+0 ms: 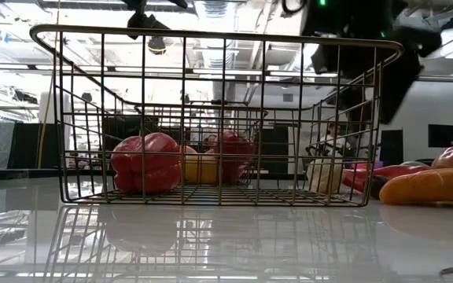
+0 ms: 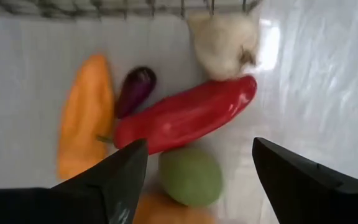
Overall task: Sort produce into baskets
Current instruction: Put the green lime into the top wire basket
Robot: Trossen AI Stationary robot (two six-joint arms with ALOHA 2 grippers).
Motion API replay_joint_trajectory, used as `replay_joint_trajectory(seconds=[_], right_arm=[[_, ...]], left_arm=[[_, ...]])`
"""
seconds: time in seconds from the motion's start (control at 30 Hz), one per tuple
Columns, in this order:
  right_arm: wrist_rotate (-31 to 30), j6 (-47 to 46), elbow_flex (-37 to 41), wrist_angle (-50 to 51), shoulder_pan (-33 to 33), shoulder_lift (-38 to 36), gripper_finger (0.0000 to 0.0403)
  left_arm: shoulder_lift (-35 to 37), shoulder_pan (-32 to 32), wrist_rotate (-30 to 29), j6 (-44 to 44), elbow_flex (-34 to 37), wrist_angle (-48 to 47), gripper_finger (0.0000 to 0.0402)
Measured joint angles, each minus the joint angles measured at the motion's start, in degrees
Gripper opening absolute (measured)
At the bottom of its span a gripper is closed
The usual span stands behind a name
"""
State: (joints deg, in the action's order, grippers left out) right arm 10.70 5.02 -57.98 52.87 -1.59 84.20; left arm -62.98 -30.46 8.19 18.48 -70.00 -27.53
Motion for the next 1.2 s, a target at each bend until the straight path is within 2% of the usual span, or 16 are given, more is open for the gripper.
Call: replay_joint_trajectory(seconds=[0.23,0.4,0.67,0.93,1.13,1.2], right_arm=[[-0.63,-0.01,6.58,-2.05,2.90,-0.04,0.0303],[-5.94,0.02,10.85,-4.68,5.27,-0.04,0.0303],[-7.56,-0.88,13.65,-9.97,6.86,-0.04,0.0288],[-8.62,-5.07,11.15,-8.65,4.41,-0.02,0.0253],[-18.13,-6.66,2.96,-0.95,0.07,-0.02,0.0251],[-18.97,-7.99,-0.76,-0.94,-2.20,-0.02,0.0251]], left_arm=[[0.00,0.00,-0.58,1.25,0.00,-0.21,0.0363],[0.00,-0.01,-1.48,1.25,0.00,-0.20,0.0363],[0.00,0.00,-1.53,1.25,0.00,-0.17,0.0363],[0.00,0.00,-1.16,0.57,0.00,0.02,0.0363],[0.00,-0.02,0.86,0.45,0.00,0.11,0.0363],[0.00,-0.02,2.25,0.66,0.00,0.11,0.0363]])
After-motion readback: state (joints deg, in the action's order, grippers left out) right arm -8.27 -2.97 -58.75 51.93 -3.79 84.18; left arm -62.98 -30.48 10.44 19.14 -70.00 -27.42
